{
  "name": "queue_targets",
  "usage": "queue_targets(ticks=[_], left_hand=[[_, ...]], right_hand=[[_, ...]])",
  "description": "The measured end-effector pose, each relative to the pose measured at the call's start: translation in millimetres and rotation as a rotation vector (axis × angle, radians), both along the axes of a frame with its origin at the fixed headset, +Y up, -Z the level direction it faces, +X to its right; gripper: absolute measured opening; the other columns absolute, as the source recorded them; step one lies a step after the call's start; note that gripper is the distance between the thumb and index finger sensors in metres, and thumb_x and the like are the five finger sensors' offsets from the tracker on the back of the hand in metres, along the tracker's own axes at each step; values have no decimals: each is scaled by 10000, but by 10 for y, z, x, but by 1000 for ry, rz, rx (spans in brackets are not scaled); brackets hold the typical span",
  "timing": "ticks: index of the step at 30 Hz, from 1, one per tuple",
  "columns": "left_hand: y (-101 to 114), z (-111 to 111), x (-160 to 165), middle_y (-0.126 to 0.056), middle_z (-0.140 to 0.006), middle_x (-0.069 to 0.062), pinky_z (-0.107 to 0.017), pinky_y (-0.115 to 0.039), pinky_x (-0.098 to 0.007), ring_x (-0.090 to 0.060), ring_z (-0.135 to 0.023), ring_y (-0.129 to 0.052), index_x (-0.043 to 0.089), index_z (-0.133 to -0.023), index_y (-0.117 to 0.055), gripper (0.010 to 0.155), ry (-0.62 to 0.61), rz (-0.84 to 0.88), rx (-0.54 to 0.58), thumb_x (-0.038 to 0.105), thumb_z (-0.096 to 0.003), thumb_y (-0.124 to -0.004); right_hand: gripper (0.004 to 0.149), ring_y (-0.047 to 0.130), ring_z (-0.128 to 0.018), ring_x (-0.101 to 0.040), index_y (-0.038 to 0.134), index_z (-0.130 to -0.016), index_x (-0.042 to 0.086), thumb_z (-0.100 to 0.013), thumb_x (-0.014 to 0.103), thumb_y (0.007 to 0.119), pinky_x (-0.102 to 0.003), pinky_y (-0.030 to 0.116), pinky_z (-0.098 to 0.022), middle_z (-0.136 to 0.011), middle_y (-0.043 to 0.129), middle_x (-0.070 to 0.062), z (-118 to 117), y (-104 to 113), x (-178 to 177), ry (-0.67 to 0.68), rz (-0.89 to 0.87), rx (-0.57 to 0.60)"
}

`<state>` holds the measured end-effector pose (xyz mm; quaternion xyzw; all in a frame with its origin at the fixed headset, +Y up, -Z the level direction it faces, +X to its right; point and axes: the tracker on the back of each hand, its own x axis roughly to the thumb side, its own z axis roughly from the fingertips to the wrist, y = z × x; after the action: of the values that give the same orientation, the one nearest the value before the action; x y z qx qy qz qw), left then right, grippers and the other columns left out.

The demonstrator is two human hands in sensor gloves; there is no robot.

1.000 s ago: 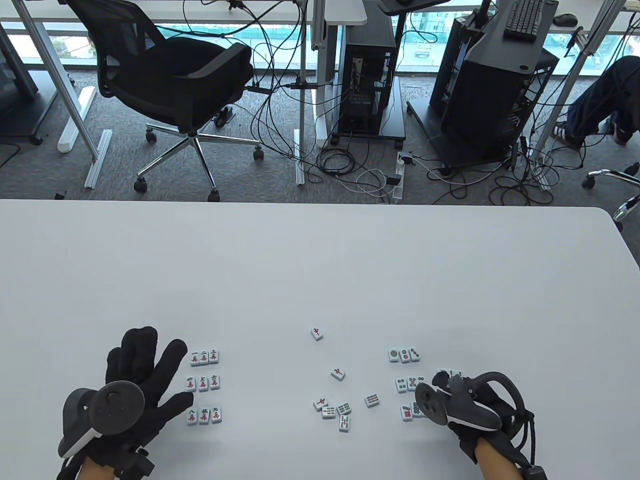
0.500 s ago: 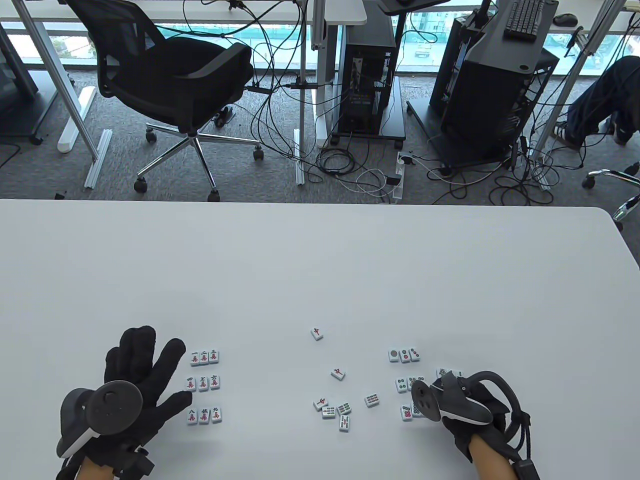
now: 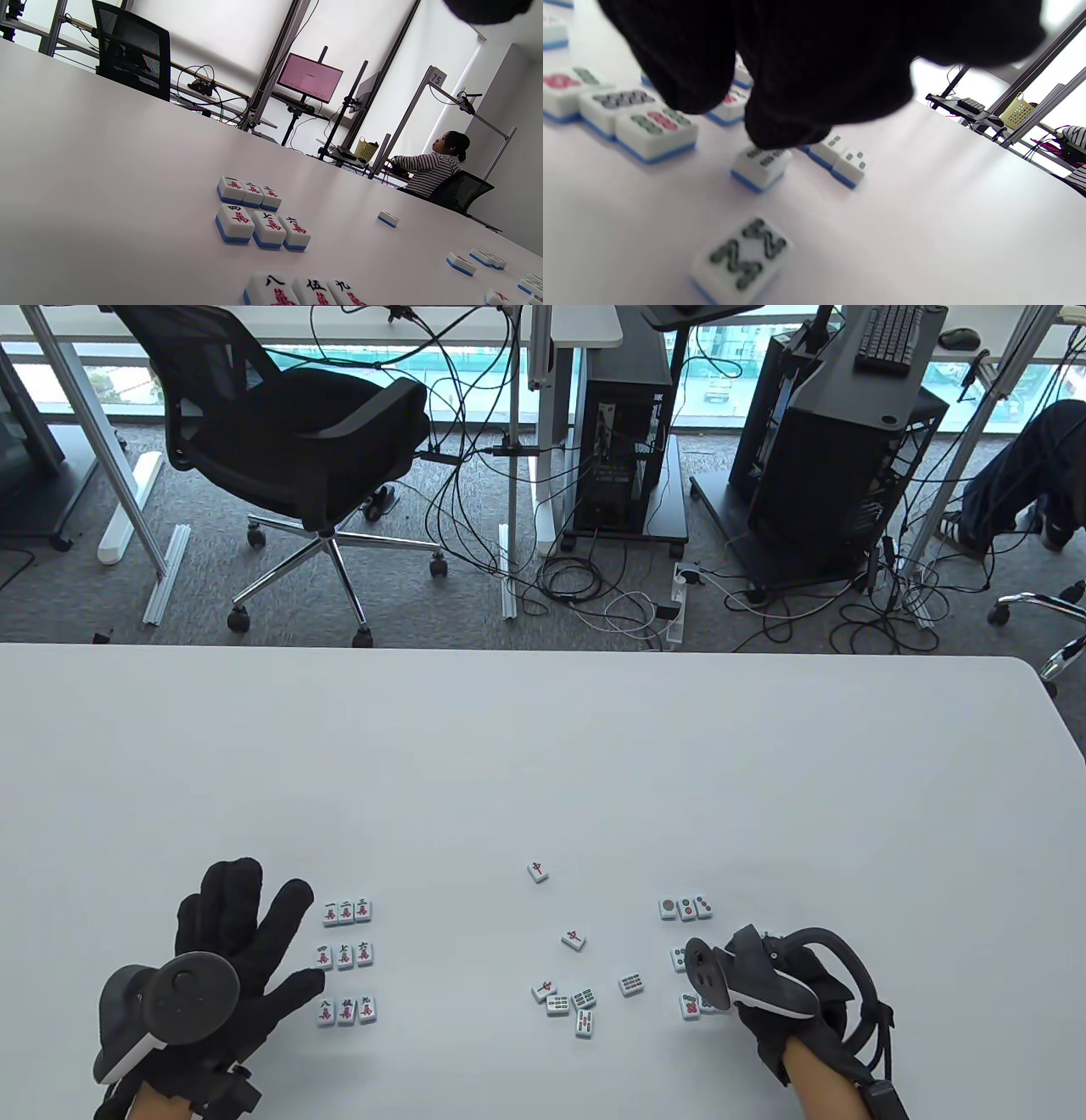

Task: Mahjong suit sorting

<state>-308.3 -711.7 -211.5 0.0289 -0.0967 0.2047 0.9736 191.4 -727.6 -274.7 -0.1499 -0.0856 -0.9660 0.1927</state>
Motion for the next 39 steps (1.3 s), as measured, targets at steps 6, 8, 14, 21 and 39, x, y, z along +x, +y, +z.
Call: queue_targets(ticks=[6, 8, 14, 21, 39], left_hand=[[0, 3, 11, 143, -1083, 161, -775, -11, -538, -160, -1081, 144, 495, -1070, -221, 827, -5, -7, -1, 738, -393, -630], [1, 5, 12, 143, -1084, 161, -774, -10, -539, -161, -1081, 144, 496, -1070, -221, 828, -6, -6, 1, 738, -392, -631], [5, 10, 16, 143, -1084, 161, -775, -10, -539, -161, -1081, 145, 495, -1070, -222, 829, -13, -1, 8, 738, -391, -631], [12, 15, 14, 142, -1084, 163, -775, -10, -538, -158, -1081, 144, 494, -1071, -227, 827, -15, 8, 16, 738, -392, -631], [10, 19, 14, 142, -1083, 163, -775, -9, -538, -160, -1080, 146, 493, -1071, -227, 826, -14, 5, 18, 737, -393, -631]], right_hand=[[581, 940, -180, -145, 791, -885, 85, -387, 380, 840, -295, 845, -143, -472, 996, -44, 87, 192, -536, 151, -145, 52], [561, 937, -164, -142, 817, -858, 83, -388, 389, 834, -293, 843, -130, -451, 999, -42, 118, 150, -732, 197, -159, 38], [570, 914, -98, -130, 871, -783, 58, -398, 468, 784, -286, 823, -76, -374, 1002, -40, 74, -60, -1183, 205, -123, 3], [565, 902, -77, -127, 880, -767, 49, -394, 462, 782, -286, 813, -61, -349, 999, -41, -26, -234, -1316, 161, -20, -42], [612, 879, -37, -96, 827, -793, -11, -379, 440, 838, -265, 800, -27, -307, 985, -20, -183, -339, -1376, 41, 19, -176]])
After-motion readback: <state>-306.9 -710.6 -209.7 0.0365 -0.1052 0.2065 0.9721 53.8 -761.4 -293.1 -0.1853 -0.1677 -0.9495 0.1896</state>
